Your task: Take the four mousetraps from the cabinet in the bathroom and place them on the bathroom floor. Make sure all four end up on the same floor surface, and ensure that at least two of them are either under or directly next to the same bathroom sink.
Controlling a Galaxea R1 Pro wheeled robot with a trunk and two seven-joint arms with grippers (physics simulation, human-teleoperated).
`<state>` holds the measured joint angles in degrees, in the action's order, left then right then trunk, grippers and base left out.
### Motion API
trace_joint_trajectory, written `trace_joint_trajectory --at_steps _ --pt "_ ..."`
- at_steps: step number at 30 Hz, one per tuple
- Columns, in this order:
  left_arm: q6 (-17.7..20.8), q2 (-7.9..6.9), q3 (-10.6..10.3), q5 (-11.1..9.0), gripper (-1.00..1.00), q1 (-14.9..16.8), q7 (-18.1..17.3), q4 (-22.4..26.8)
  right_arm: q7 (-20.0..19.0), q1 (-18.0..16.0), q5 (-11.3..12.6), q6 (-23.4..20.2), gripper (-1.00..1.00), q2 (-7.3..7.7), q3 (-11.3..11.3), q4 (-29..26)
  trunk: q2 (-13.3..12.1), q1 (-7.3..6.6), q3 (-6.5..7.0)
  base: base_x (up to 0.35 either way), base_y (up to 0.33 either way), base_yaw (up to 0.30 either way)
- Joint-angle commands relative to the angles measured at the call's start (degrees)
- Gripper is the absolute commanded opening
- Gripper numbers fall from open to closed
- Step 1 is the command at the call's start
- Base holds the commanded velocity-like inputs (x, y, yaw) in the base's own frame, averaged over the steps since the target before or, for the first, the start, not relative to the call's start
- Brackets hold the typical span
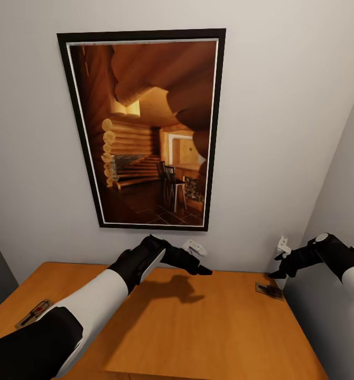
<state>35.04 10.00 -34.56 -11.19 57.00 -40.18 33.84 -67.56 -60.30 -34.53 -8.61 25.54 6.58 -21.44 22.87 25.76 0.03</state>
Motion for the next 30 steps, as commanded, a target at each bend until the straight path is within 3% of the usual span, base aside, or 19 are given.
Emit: trace_joint_trajectory --at_steps 1,19,26,30 --pt "0.46 0.00 -0.03 -0.54 1.00 0.04 0.11 -0.01 -0.27 0.01 0.11 -0.56 1.00 0.07 0.17 -0.08 0.05 0.02 -0.03 0.000 0.000 0.000" --pt "0.45 0.00 -0.01 -0.74 1.00 0.04 -0.23 -0.09 -1.38 0.01 0.20 -0.29 1.00 0.27 0.13 0.01 0.05 0.02 -0.03 0.000 0.000 0.000" --pt "0.42 0.00 0.00 -0.75 1.00 0.04 -0.17 -0.09 -5.66 0.01 0.43 0.31 1.00 0.69 -0.11 0.03 0.05 0.02 -0.03 0.000 0.000 0.000" --pt "0.42 0.00 -0.05 -0.76 1.00 0.04 -0.13 -0.09 -7.29 0.01 0.49 0.57 1.00 1.67 -1.05 0.01 0.05 0.02 -0.03 0.000 0.000 0.000"
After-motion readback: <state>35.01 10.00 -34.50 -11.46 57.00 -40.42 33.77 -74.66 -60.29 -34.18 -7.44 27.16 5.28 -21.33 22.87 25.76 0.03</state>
